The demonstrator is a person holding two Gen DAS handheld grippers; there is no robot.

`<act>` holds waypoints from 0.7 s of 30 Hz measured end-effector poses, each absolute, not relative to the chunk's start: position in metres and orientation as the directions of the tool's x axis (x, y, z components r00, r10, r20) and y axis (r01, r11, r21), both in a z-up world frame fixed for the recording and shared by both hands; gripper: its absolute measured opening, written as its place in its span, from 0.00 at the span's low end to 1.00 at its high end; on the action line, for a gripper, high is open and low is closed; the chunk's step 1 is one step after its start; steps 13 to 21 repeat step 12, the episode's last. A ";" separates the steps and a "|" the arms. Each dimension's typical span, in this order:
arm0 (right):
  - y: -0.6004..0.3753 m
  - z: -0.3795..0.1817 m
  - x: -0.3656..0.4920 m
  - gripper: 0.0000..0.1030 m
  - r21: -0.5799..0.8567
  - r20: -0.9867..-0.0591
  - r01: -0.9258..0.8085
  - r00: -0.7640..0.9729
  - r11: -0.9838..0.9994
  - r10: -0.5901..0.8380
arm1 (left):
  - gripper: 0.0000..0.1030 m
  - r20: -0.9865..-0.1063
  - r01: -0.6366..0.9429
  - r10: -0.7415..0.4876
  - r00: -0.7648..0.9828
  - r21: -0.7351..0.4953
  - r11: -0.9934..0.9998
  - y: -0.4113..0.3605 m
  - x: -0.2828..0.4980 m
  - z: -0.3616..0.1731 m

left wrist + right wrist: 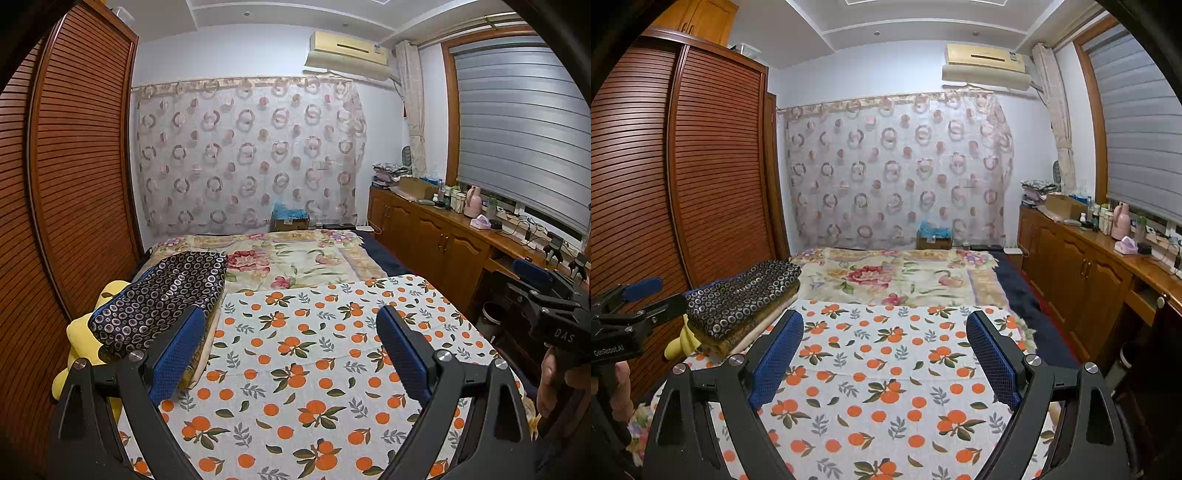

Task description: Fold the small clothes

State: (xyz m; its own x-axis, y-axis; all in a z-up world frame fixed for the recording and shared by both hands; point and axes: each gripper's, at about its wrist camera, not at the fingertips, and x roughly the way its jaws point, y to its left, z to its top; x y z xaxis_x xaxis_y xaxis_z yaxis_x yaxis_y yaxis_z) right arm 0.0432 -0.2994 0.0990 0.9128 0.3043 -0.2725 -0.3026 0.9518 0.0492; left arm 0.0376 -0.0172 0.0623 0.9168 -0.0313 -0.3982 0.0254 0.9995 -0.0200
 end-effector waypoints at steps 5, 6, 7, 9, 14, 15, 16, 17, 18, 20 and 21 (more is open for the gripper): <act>-0.300 0.100 0.045 0.88 0.048 -0.273 -0.303 0.913 0.952 0.305 | 0.92 -0.398 0.026 -0.032 0.917 -0.020 0.999 -0.018 0.037 0.062; -0.300 0.100 0.045 0.88 0.047 -0.272 -0.303 0.913 0.952 0.305 | 0.92 -0.398 0.025 -0.032 0.917 -0.021 0.999 -0.017 0.038 0.062; -0.300 0.099 0.045 0.88 0.048 -0.272 -0.303 0.913 0.952 0.304 | 0.92 -0.398 0.026 -0.032 0.917 -0.021 0.999 -0.017 0.038 0.062; -0.300 0.099 0.045 0.88 0.048 -0.273 -0.303 0.913 0.952 0.304 | 0.92 -0.398 0.026 -0.031 0.917 -0.020 0.999 -0.017 0.037 0.062; -0.300 0.099 0.044 0.88 0.048 -0.273 -0.302 0.913 0.952 0.304 | 0.92 -0.399 0.025 -0.031 0.916 -0.020 0.999 -0.017 0.037 0.062; -0.300 0.099 0.044 0.88 0.048 -0.273 -0.302 0.913 0.952 0.304 | 0.92 -0.399 0.025 -0.031 0.916 -0.020 0.999 -0.017 0.037 0.062; -0.300 0.099 0.044 0.88 0.048 -0.273 -0.302 0.913 0.952 0.304 | 0.92 -0.399 0.025 -0.031 0.916 -0.020 0.999 -0.017 0.037 0.062; -0.300 0.099 0.044 0.88 0.048 -0.273 -0.302 0.913 0.952 0.304 | 0.92 -0.399 0.025 -0.031 0.916 -0.020 0.999 -0.017 0.037 0.062; -0.300 0.099 0.044 0.88 0.048 -0.273 -0.302 0.913 0.952 0.304 | 0.92 -0.399 0.025 -0.031 0.916 -0.020 0.999 -0.017 0.037 0.062; -0.300 0.099 0.044 0.88 0.048 -0.273 -0.302 0.913 0.952 0.304 | 0.92 -0.399 0.025 -0.031 0.916 -0.020 0.999 -0.017 0.037 0.062; -0.300 0.099 0.044 0.88 0.048 -0.273 -0.302 0.913 0.952 0.304 | 0.92 -0.399 0.025 -0.031 0.916 -0.020 0.999 -0.017 0.037 0.062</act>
